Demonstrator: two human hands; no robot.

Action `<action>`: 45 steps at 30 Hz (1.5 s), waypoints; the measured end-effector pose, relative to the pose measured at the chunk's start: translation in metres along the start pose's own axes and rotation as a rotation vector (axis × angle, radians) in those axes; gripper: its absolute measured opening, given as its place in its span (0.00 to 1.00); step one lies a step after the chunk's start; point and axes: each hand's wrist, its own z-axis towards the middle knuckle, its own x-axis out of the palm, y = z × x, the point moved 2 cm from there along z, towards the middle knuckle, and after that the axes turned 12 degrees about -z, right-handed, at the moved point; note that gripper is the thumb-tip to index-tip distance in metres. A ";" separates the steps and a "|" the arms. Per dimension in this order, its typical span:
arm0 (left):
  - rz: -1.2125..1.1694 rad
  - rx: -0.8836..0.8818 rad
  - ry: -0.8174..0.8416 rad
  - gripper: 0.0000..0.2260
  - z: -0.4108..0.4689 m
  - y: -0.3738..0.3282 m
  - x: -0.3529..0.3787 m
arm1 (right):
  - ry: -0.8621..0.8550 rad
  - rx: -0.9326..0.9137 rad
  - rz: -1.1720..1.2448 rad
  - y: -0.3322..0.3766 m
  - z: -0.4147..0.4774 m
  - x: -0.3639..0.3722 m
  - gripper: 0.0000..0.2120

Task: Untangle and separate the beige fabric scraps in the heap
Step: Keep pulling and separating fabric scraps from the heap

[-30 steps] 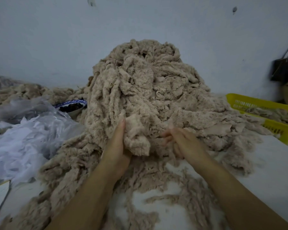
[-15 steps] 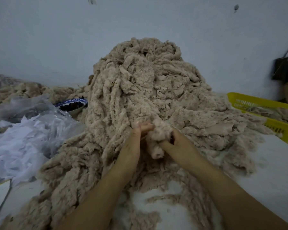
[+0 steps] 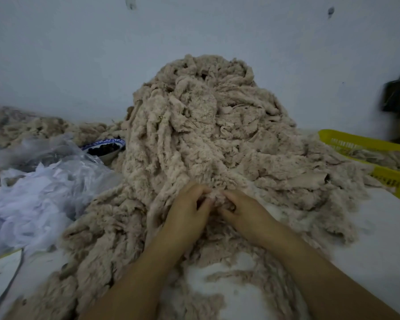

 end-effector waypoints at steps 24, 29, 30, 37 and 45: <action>-0.019 0.127 0.024 0.19 -0.002 -0.010 0.001 | -0.303 0.426 0.409 -0.021 -0.005 -0.027 0.14; -0.078 0.051 0.112 0.06 -0.006 -0.006 0.002 | -0.351 0.002 0.439 0.013 -0.017 -0.029 0.18; -0.105 0.046 0.087 0.10 -0.007 -0.006 0.002 | -0.275 -0.038 0.388 0.018 -0.017 -0.025 0.19; -0.070 -0.088 -0.087 0.10 -0.004 0.000 -0.009 | -0.195 -0.108 0.138 0.020 -0.014 -0.021 0.15; -0.072 -0.116 -0.313 0.19 0.001 0.018 -0.019 | -0.384 0.235 0.596 0.012 -0.020 -0.033 0.29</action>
